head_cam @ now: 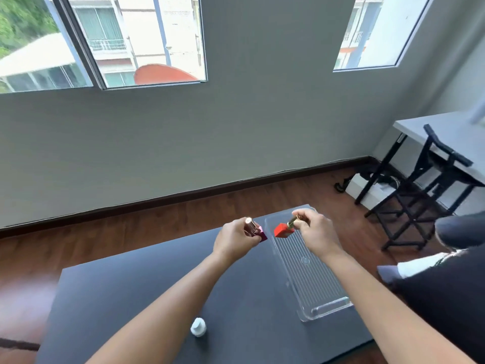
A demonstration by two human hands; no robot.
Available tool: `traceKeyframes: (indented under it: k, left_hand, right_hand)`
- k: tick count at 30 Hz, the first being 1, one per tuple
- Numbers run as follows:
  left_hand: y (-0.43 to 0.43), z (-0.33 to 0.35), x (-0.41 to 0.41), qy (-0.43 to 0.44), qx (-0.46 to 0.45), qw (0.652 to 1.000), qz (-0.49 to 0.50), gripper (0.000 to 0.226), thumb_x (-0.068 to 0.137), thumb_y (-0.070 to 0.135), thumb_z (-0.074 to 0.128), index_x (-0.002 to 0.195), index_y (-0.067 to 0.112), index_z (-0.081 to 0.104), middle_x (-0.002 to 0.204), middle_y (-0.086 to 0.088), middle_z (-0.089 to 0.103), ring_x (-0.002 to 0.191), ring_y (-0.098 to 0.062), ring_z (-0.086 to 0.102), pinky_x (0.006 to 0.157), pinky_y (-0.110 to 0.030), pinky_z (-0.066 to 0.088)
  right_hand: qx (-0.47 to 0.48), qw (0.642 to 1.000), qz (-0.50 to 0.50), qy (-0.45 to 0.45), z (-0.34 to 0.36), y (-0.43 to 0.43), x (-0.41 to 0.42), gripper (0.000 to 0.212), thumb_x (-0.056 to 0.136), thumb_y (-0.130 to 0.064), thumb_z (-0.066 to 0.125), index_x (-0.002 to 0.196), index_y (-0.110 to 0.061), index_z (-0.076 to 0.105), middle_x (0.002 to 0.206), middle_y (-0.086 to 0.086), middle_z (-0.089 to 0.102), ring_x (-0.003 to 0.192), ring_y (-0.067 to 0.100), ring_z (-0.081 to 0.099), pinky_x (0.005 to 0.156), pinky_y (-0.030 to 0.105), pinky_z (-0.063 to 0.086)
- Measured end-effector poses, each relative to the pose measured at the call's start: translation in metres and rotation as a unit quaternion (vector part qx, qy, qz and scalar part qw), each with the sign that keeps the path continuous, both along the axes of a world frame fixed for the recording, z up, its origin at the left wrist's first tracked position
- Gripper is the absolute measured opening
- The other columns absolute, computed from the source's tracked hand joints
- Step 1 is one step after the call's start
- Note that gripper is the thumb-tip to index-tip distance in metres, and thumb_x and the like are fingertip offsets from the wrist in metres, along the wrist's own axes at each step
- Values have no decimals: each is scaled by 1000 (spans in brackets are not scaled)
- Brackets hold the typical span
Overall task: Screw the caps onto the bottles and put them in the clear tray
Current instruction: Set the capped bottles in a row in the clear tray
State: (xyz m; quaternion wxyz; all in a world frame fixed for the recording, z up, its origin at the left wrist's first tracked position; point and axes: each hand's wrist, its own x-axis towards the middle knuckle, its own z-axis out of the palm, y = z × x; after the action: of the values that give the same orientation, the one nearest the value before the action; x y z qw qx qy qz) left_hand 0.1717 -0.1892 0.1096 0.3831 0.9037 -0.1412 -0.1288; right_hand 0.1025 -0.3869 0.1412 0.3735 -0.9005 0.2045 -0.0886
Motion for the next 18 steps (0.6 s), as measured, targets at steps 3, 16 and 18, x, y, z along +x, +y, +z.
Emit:
traceKeyframes:
  k: [3,16,18]
  left_hand:
    - [-38,-8,7,-25,32,999,-1,22,71,48,69,80,28,64,79,9,67,80,-17,63,67,-36,53]
    - [-116,-70,42,-129,285,949,-42,28,82,36,62,105,23,68,138,-1,49,121,-26,44,96,-40,33]
    - [-117,-74,42,-123,296,946,-37,28,82,35,60,106,24,68,138,-2,49,120,-26,45,96,-40,32]
  right_hand:
    - [-19,1000,-1,19,-3,-26,6,25,87,-10,62,110,-17,68,109,3,72,101,21,62,83,23,42]
    - [-83,990,75,89,-56,-78,38,26,93,-14,55,117,-18,63,116,4,66,105,26,61,87,32,46]
    - [-85,988,83,94,-61,-81,40,26,93,-15,54,117,-18,63,117,4,66,105,27,61,87,33,46]
